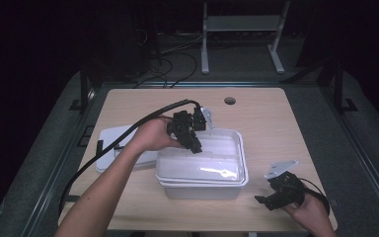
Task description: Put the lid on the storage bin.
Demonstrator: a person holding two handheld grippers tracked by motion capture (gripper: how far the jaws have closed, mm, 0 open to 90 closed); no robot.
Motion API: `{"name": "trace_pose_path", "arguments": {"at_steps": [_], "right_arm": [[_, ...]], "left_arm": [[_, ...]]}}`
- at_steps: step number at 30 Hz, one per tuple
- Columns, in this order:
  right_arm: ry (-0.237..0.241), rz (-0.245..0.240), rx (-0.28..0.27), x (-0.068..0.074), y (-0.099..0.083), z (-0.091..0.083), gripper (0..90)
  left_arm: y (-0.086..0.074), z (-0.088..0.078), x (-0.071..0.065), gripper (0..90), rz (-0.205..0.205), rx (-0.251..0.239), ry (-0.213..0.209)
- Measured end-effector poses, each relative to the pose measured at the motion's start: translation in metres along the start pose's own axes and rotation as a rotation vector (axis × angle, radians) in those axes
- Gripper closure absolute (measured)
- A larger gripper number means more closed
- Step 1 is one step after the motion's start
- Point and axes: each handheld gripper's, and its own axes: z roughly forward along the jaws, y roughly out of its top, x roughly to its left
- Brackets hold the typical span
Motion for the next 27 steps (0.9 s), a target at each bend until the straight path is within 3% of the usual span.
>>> {"name": "trace_pose_path", "arguments": {"at_steps": [7,27], "right_arm": [[0.0,-0.001,-0.003,0.0,0.0,0.0,21.3],[0.001,-0.001,0.0,-0.001,0.0,0.001,21.3]], "left_arm": [[0.003,0.011,0.001,88.5,0.023,0.036,-0.011],[0.002,0.009,0.001,89.7,0.014,-0.012,-0.01]]}}
